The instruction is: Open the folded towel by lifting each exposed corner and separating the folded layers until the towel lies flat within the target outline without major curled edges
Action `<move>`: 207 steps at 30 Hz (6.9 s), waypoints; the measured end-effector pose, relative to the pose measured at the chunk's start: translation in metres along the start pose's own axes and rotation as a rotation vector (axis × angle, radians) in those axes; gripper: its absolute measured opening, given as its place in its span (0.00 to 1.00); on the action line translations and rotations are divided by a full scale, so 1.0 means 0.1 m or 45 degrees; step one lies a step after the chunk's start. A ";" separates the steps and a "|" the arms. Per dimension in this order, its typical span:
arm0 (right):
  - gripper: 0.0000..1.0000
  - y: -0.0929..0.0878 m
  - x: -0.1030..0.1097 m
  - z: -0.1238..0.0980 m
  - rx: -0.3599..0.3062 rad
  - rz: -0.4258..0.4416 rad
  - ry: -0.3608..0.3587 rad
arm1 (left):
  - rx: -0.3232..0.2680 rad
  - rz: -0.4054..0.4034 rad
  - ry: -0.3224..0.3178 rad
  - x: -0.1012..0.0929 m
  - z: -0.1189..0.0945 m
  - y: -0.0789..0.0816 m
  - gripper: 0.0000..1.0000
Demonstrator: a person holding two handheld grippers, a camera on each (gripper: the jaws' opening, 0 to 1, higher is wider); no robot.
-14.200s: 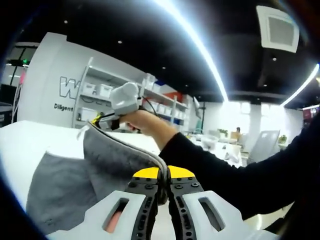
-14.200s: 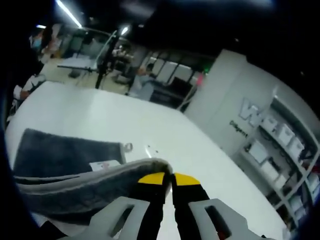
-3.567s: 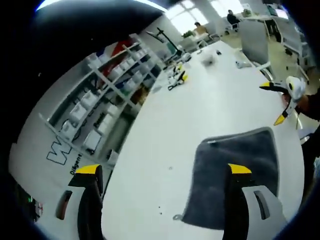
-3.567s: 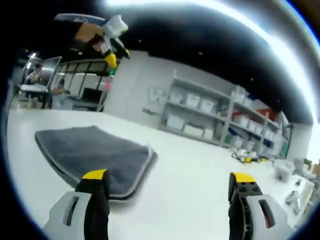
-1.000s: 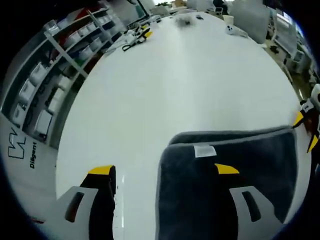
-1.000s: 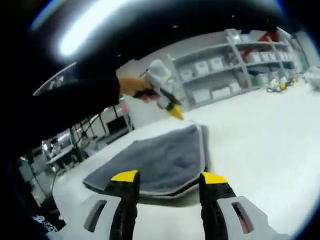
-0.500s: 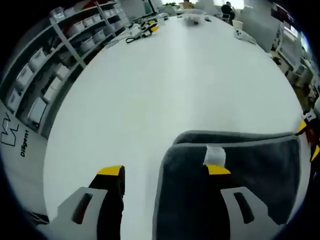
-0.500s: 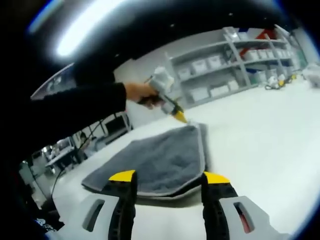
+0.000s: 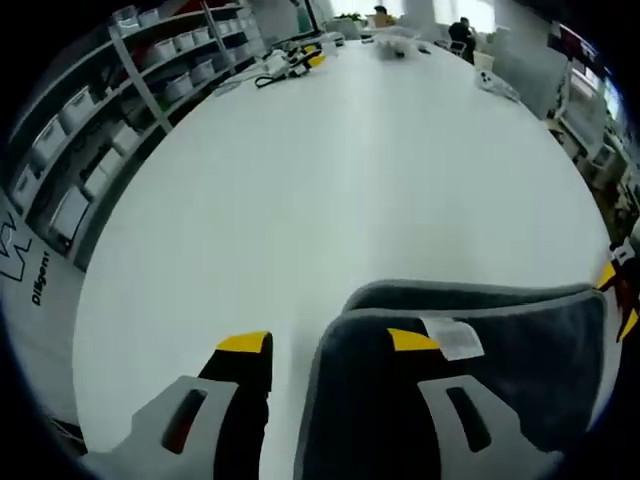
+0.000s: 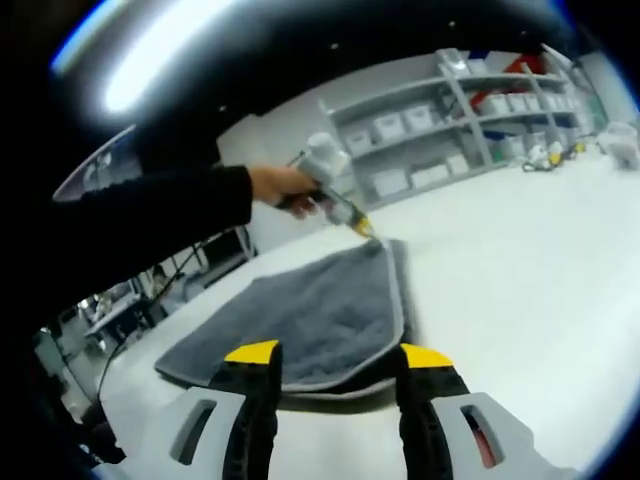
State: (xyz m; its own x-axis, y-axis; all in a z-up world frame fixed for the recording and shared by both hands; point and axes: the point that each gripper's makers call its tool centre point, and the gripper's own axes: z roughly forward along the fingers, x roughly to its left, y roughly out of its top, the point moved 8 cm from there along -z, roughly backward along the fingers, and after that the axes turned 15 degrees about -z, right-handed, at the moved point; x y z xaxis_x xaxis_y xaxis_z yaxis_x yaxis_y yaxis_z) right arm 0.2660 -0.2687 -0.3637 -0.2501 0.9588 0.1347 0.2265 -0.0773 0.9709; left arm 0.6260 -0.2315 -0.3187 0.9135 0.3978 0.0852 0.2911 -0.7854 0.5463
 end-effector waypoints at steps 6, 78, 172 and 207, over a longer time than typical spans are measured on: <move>0.30 -0.01 -0.08 -0.02 -0.008 0.007 -0.053 | 0.031 -0.029 -0.009 0.06 0.15 0.06 0.35; 0.00 0.04 -0.09 -0.06 -0.142 0.124 0.027 | -0.089 0.163 -0.079 -0.37 -0.27 -0.06 0.02; 0.00 0.55 1.94 0.77 -0.127 -0.437 0.506 | -0.293 0.218 0.247 0.86 -1.54 -1.95 0.02; 0.00 0.52 2.55 1.03 -0.116 -0.491 0.659 | -0.248 0.140 0.339 1.26 -2.00 -2.61 0.02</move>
State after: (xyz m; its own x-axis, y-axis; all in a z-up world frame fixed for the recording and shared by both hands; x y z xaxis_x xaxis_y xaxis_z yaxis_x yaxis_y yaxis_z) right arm 0.3105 -0.0003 -0.2995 -0.7238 0.6686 -0.1708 -0.0453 0.2009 0.9786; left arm 0.6084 0.1182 -0.2838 0.8226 0.4456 0.3531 0.1115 -0.7355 0.6683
